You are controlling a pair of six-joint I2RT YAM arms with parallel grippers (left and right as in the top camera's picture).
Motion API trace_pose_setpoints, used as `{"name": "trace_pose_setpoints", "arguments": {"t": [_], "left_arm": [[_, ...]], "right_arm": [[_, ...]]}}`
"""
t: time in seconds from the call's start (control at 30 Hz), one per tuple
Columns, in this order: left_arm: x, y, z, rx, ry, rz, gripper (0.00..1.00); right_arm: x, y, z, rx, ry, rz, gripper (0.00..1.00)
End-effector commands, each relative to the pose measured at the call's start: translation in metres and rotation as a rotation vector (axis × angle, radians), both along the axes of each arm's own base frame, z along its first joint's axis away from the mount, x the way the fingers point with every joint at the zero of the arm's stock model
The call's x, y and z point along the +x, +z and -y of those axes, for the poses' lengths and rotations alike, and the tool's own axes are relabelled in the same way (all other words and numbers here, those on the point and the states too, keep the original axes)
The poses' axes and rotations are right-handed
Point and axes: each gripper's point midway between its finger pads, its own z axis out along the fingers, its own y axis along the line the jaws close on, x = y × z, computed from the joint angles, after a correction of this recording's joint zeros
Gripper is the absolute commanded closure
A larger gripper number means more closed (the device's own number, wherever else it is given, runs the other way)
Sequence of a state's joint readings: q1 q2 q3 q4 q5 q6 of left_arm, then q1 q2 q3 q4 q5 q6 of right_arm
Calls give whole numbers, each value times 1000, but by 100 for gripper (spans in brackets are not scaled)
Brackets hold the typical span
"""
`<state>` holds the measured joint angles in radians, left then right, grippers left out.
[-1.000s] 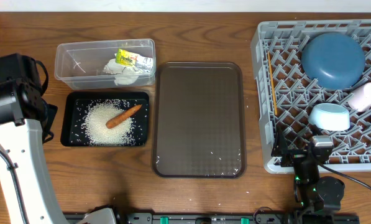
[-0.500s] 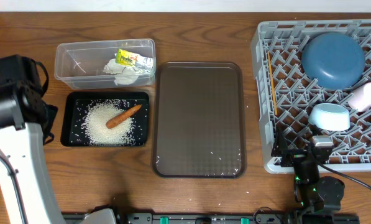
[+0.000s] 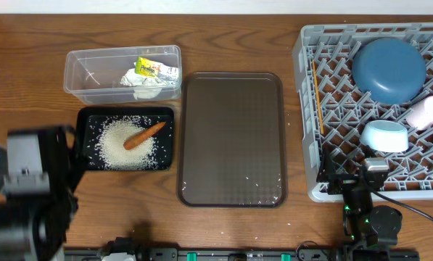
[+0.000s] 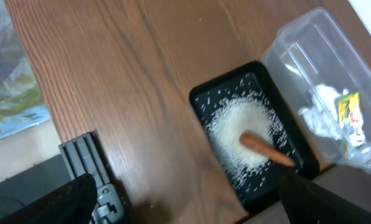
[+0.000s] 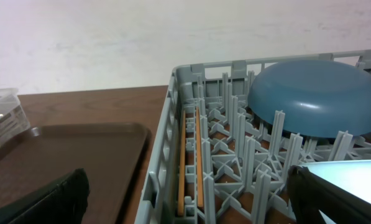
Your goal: Sort waste into correct bins and load items into the dishwasher rack
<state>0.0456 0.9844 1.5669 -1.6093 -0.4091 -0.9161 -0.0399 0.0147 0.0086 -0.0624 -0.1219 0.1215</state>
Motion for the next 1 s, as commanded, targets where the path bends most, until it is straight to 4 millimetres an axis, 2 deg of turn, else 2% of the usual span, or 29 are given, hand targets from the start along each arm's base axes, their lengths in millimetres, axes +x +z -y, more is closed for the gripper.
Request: {"name": "trace_pose_setpoints", "arguments": {"t": [0.0, 0.1, 0.23, 0.37, 0.47, 0.7, 0.97], "left_arm": [[-16, -27, 5, -5, -49, -66, 5], [-7, -51, 12, -3, -128, -35, 5], [25, -79, 38, 0, -393, 85, 5], [59, -89, 82, 15, -720, 313, 5], [69, -94, 100, 42, -838, 458, 5], [83, -118, 103, 98, -850, 632, 5], [92, -127, 102, 222, -874, 763, 4]], "right_arm": [[0, 0, 5, -4, -22, 3, 1], [0, 0, 5, -4, -22, 3, 1], [0, 0, 5, -4, -22, 3, 1], [0, 0, 5, -4, -22, 3, 1], [0, 0, 5, -4, -22, 3, 1], [0, 0, 5, -4, -22, 3, 1], [0, 0, 5, -4, -22, 3, 1]]}}
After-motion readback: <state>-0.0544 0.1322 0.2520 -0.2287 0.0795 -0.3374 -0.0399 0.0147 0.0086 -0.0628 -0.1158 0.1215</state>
